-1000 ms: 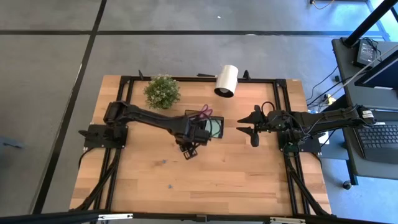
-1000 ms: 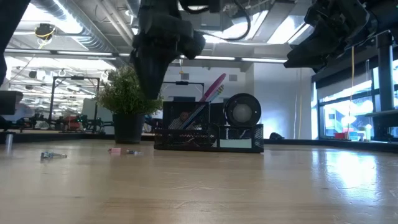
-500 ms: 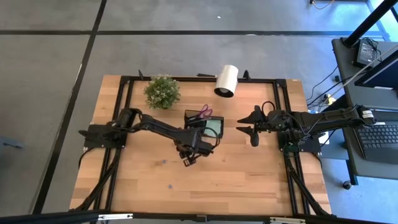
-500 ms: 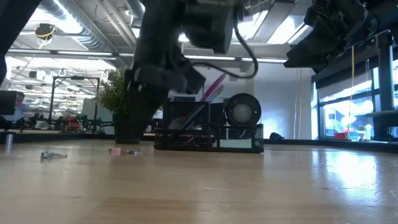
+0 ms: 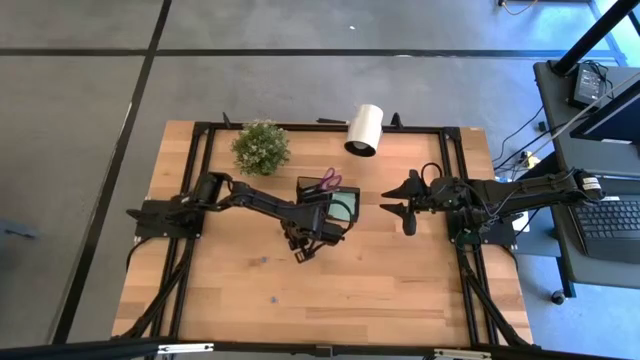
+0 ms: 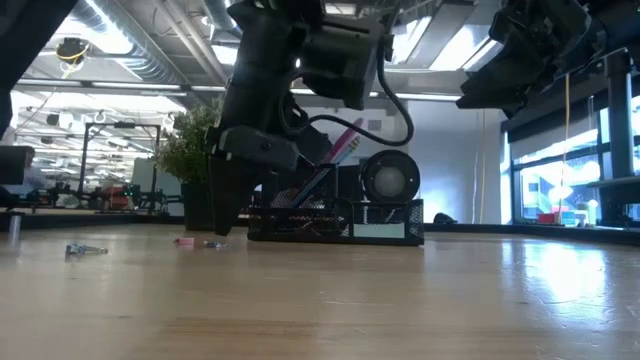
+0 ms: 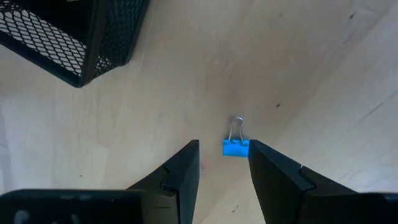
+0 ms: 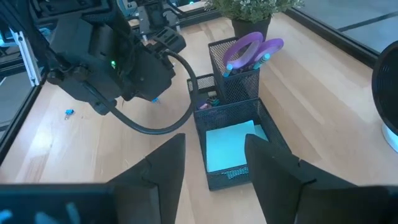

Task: Pick and place office supplies into organizer
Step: Put the blue binder clip into the black desk organizer

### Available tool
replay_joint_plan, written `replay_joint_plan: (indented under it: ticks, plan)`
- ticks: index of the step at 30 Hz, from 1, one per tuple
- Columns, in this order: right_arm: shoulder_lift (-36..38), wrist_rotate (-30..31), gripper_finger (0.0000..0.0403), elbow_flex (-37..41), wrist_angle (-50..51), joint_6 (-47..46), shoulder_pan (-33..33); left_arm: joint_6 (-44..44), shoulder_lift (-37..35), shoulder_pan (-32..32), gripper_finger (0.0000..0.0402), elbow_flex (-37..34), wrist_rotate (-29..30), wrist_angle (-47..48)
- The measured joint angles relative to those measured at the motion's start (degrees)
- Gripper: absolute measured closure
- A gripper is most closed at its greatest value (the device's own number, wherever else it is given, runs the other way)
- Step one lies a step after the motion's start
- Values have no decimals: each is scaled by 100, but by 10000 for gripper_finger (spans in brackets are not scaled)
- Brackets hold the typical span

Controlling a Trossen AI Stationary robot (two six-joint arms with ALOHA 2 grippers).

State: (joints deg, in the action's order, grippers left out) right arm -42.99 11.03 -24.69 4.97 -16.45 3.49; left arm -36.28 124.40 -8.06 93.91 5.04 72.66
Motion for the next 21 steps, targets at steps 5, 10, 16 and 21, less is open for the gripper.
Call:
replay_joint_plan:
  ticks: [5,10,16,21]
  plan:
    - [1,0,232,0,0,0,0,115,0,-2,270,0,-89,0]
    - [-1,0,232,0,2,9,2,162,0,-4,270,0,-158,-2]
    - [1,0,232,0,4,13,2,256,70,-2,270,-5,-162,-81]
    - [0,0,232,0,4,15,1,259,61,0,270,-9,-158,-50]
